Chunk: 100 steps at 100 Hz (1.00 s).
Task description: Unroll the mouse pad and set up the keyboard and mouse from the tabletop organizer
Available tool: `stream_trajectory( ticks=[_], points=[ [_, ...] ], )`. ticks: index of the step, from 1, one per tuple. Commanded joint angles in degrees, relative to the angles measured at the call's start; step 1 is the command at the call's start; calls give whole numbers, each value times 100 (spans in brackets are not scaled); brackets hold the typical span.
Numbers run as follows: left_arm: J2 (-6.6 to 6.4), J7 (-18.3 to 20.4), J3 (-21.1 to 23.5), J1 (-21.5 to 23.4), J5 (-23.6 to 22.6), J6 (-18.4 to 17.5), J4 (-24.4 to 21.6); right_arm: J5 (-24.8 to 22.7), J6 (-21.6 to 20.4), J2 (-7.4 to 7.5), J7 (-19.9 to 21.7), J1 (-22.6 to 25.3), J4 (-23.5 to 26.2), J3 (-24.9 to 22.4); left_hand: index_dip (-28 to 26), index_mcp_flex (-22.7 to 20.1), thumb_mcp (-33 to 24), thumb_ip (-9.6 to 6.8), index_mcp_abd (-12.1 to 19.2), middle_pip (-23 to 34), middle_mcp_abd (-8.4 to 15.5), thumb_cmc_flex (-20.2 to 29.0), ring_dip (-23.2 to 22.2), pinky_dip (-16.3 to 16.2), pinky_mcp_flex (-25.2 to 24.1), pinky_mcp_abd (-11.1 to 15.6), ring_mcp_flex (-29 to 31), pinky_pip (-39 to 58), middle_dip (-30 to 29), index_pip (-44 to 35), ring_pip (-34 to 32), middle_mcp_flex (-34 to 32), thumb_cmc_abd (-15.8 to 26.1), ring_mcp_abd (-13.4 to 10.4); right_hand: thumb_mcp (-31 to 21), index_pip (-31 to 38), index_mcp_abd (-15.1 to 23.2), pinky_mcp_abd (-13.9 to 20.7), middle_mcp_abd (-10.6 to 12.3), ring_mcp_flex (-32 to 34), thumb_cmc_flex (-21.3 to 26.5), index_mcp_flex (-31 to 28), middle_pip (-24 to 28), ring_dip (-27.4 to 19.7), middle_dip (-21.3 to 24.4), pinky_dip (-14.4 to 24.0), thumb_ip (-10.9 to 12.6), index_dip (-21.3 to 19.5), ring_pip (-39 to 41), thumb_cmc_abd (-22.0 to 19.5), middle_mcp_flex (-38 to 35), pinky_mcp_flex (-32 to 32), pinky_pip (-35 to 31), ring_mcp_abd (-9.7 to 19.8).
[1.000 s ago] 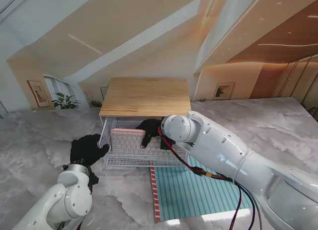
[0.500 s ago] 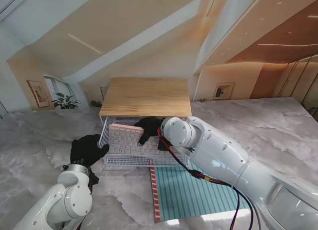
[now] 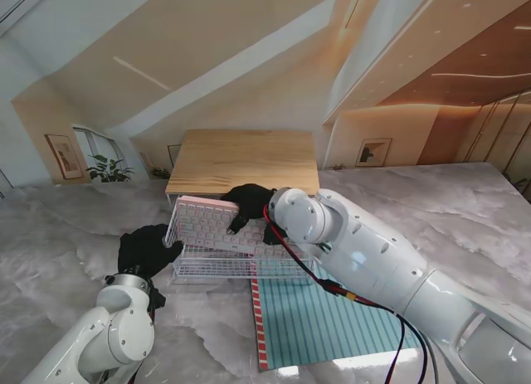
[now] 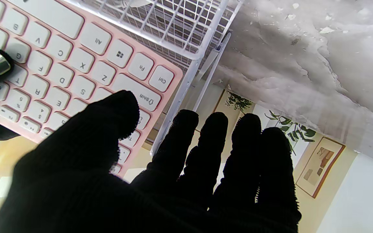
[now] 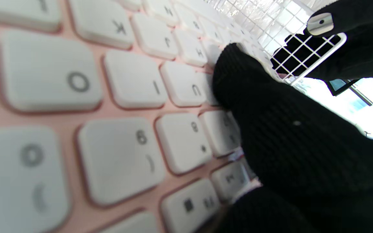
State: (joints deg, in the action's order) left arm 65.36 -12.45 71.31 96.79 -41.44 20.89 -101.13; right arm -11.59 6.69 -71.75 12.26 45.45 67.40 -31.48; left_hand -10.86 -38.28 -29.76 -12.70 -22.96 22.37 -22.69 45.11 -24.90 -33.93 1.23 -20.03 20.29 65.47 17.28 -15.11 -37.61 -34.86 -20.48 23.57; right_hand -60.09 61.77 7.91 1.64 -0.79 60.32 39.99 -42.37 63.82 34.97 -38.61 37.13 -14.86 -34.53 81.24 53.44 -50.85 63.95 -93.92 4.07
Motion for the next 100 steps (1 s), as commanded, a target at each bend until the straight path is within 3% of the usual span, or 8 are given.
stream_trajectory(
  ticks=[1, 100],
  points=[
    [38, 68, -22, 4, 23, -51, -38, -57, -10, 33, -3, 45, 136, -43, -60, 35, -49, -62, -111, -13, -89, 107, -52, -86, -39, 53, 92, 95, 55, 16, -47, 12, 66, 223, -547, 561, 353, 856, -101, 444, 598, -351, 18, 57, -66, 809, 54, -38, 378, -161, -69, 418, -1433, -276],
    [78, -269, 212, 213, 0, -396, -146, -621, -119, 137, -872, 772, 878, -689, 66, 664, 564, -21, 236, -209, 277, -299, 191, 237, -702, 242, -864, -382, -39, 306, 444, 904, 255, -5, -575, 580, 260, 838, -138, 476, 592, -333, 60, 65, -81, 963, 51, -74, 405, -153, -64, 426, -1471, -284]
  ],
)
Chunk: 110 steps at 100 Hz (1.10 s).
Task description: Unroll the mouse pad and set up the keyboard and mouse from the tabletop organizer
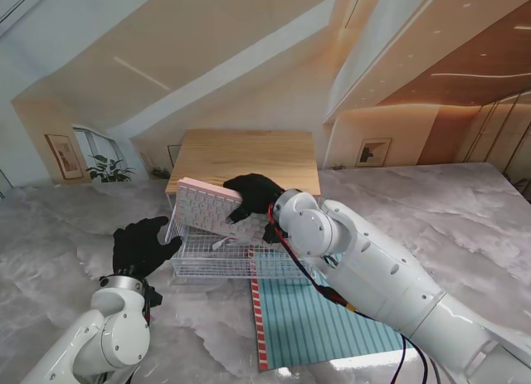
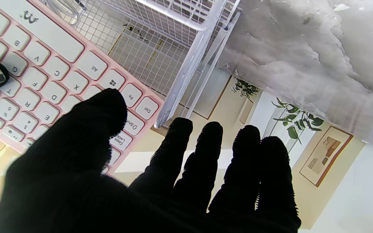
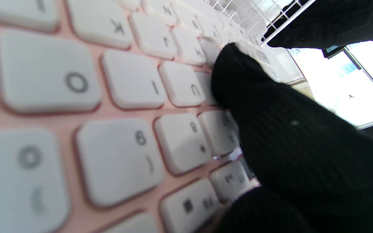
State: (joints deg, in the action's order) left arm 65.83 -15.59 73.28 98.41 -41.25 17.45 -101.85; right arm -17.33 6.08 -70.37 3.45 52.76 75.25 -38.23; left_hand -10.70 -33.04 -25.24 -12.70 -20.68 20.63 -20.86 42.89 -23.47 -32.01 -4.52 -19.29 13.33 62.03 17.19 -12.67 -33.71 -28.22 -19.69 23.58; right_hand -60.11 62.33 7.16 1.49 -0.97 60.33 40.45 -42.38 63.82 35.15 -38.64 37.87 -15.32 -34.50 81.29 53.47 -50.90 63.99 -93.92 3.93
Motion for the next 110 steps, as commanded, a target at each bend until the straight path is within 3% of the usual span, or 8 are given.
stream_trajectory(
  ticks=[1, 79, 110],
  points=[
    [32, 41, 21, 56, -21, -58, -78, -51, -61, 0, 2, 46, 97, -18, 50, 141, 116, -22, 10, -35, 87, -75, 50, 48, -126, 169, -170, -39, -30, 61, 55, 243, 177, -6, -576, 525, 335, 852, -121, 476, 550, -335, 62, 47, -79, 890, 98, -78, 400, -156, -60, 422, -1471, -270],
    [64, -266, 375, 497, -92, -351, -379, -311, -425, -53, -1032, 784, 734, -601, 66, 160, 248, -90, -23, -27, 82, -31, 89, 130, -128, 183, -213, -42, -44, 63, 66, 277, 212, -24, -588, 541, 336, 854, -125, 475, 547, -333, 81, 45, -72, 958, 95, -61, 416, -146, -54, 427, -1480, -272],
    [67, -346, 569, 740, -139, -499, -518, 44, -576, -74, -1167, 1032, 962, -883, 74, 140, 247, -101, -53, -30, 65, -14, 88, 140, -128, 183, -196, -38, -48, 72, 56, 261, 216, -20, -587, 540, 347, 849, -121, 473, 544, -338, 82, 46, -72, 974, 93, -57, 417, -148, -58, 427, -1479, -274]
  ],
)
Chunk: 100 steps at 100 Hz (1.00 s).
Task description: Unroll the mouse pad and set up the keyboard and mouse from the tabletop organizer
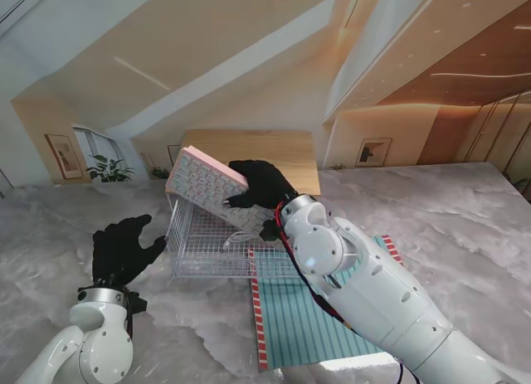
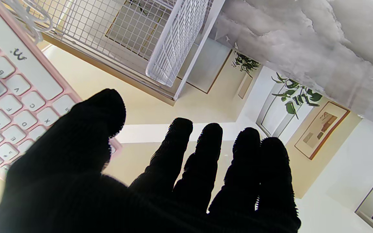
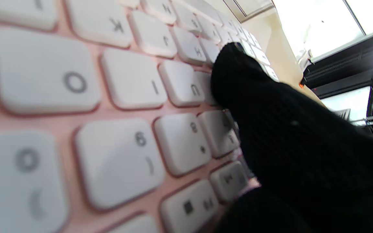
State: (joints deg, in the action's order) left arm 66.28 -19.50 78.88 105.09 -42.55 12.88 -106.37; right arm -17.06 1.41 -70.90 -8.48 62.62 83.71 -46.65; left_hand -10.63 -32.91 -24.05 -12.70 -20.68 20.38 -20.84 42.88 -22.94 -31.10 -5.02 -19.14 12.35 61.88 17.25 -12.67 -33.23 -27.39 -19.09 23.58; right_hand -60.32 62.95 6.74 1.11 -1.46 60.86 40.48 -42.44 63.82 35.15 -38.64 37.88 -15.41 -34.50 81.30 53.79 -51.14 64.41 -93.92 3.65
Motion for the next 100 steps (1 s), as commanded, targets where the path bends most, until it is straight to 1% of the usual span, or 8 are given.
stream_trajectory(
  ticks=[1, 16, 30, 68, 80, 90, 100],
  points=[
    [22, 43, 13, 78, -11, -45, -68, 39, -117, -23, 24, 53, 124, -51, 68, 128, 128, -102, -50, -3, 70, -11, 35, 49, -79, 168, -99, -22, -54, 73, 9, 177, 154, -14, -568, 479, 391, 887, -72, 419, 544, -332, 82, 46, -72, 974, 103, -57, 416, -179, -34, 386, -1479, -245],
    [27, 21, 65, 149, 5, -74, -103, 350, -215, -47, -15, 163, 233, -193, 70, 117, 124, -107, -62, -7, 41, -2, 36, 53, -79, 175, -90, -22, -56, 75, 8, 169, 149, -10, -568, 475, 384, 886, -72, 419, 555, -332, 81, 46, -73, 979, 105, -56, 416, -175, -34, 386, -1477, -244],
    [29, 12, 96, 190, 5, -85, -131, 461, -362, -64, -97, 206, 257, -284, 72, 110, 124, -110, -67, -7, 44, -1, 36, 56, -79, 179, -85, -23, -56, 78, 7, 162, 148, -4, -562, 468, 398, 886, -72, 417, 546, -329, 81, 47, -73, 983, 104, -57, 415, -182, -34, 386, -1476, -245],
    [29, 18, 138, 256, -9, -59, -187, 1233, -590, -216, -339, 285, 252, -430, 75, 104, 109, -119, -73, -6, 46, 5, 32, 60, -71, 195, -81, -17, -55, 83, 1, 163, 149, -13, -565, 461, 410, 886, -59, 414, 554, -342, 71, 50, -75, 991, 106, -69, 414, -173, -27, 387, -1472, -243],
    [28, 24, 139, 262, -11, -52, -194, 1480, -649, -220, -291, 334, 331, -474, 75, 101, 105, -120, -79, -5, 32, 9, 31, 60, -71, 196, -79, -17, -54, 82, -2, 163, 148, -1, -569, 457, 403, 886, -59, 391, 555, -338, 70, 53, -77, 993, 107, -70, 411, -171, -27, 387, -1472, -246],
    [27, 30, 137, 265, -15, -46, -196, 1621, -686, -194, -178, 389, 442, -501, 76, 102, 98, -121, -83, -6, 39, 12, 30, 60, -66, 189, -80, -14, -55, 84, -3, 165, 148, -8, -574, 450, 389, 886, -62, 388, 555, -331, 66, 57, -76, 994, 109, -68, 413, -176, -23, 387, -1471, -248],
    [28, 31, 131, 272, -12, -36, -202, 1636, -768, -142, -30, 433, 539, -498, 78, 103, 95, -121, -85, -6, 35, 16, 30, 60, -67, 189, -80, -14, -54, 88, -2, 167, 146, -7, -575, 447, 378, 885, -72, 384, 551, -331, 59, 60, -77, 995, 113, -69, 413, -180, -19, 387, -1471, -249]
  ],
)
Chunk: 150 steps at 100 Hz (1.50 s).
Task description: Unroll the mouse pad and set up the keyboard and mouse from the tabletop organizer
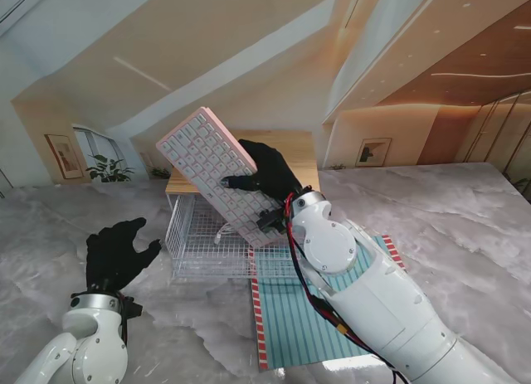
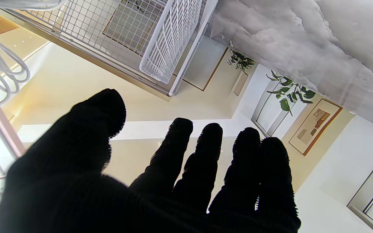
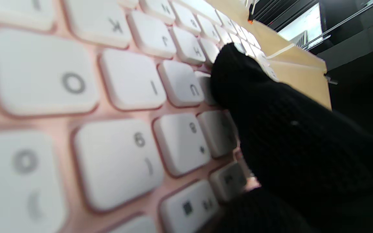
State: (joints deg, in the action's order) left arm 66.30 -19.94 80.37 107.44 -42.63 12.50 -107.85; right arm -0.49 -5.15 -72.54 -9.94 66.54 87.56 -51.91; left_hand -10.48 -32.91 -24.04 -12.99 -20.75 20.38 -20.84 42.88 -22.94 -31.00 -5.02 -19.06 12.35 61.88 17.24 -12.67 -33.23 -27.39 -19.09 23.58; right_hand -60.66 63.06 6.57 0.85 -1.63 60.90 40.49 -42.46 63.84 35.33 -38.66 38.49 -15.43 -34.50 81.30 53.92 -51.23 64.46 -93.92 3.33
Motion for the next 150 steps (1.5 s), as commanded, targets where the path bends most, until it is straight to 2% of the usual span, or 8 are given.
stream_trajectory(
  ticks=[1, 30, 62, 81, 118, 150],
  points=[
    [26, 75, -19, 38, -3, 3, -54, -24, -121, 28, 129, 46, 163, 29, 62, 102, 92, -93, -81, -5, 35, 19, 30, 50, -67, 181, -78, -14, -53, 88, -3, 165, 145, -5, -539, 435, 395, 911, -55, 380, 549, -329, 56, 43, -76, 935, 114, -69, 413, -191, -10, 382, -1471, -217],
    [29, 64, -31, 78, 1, 21, -75, 56, -352, 114, 347, 213, 394, 31, 67, 95, 84, -92, -90, -11, 31, 22, 29, 50, -64, 187, -81, -12, -56, 95, -3, 170, 146, -5, -528, 431, 394, 911, -55, 373, 555, -330, 49, 52, -84, 938, 124, -74, 408, -186, -12, 382, -1470, -215],
    [33, 9, 3, 138, -33, -4, -92, 62, -822, 93, 121, 476, 644, 80, 70, 87, 84, -89, -99, -9, 28, 18, 28, 50, -64, 188, -85, -12, -55, 100, -5, 167, 147, 5, -515, 420, 413, 911, -55, 373, 550, -329, 46, 59, -87, 940, 124, -73, 405, -188, -12, 382, -1469, -215],
    [38, -60, 81, 215, -82, -44, -107, 285, -1018, 96, 207, 555, 705, 180, 73, 86, 89, -86, -96, -13, 23, 18, 30, 53, -68, 189, -84, -17, -57, 107, -2, 165, 148, -1, -509, 404, 417, 911, -55, 373, 548, -340, 45, 63, -89, 941, 125, -81, 404, -195, -13, 383, -1469, -215],
    [68, -284, 431, 486, -167, -193, -190, 757, -1365, 0, 500, 297, 271, 729, 78, 70, 93, -87, -112, -16, 4, 34, 33, 52, -64, 189, -83, -13, -59, 114, 3, 156, 159, 4, -511, 395, 416, 911, -55, 373, 551, -343, 44, 66, -90, 941, 129, -92, 402, -194, -13, 383, -1468, -215],
    [91, -459, 760, 686, -254, -351, -227, 1119, -1605, -49, 953, 23, -220, 1158, 84, 36, 106, -84, -107, -20, 13, 40, 35, 50, -65, 188, -77, -10, -63, 121, 6, 127, 158, 2, -517, 390, 409, 911, -55, 374, 551, -342, 44, 69, -90, 942, 131, -98, 401, -196, -13, 383, -1468, -215]
  ],
)
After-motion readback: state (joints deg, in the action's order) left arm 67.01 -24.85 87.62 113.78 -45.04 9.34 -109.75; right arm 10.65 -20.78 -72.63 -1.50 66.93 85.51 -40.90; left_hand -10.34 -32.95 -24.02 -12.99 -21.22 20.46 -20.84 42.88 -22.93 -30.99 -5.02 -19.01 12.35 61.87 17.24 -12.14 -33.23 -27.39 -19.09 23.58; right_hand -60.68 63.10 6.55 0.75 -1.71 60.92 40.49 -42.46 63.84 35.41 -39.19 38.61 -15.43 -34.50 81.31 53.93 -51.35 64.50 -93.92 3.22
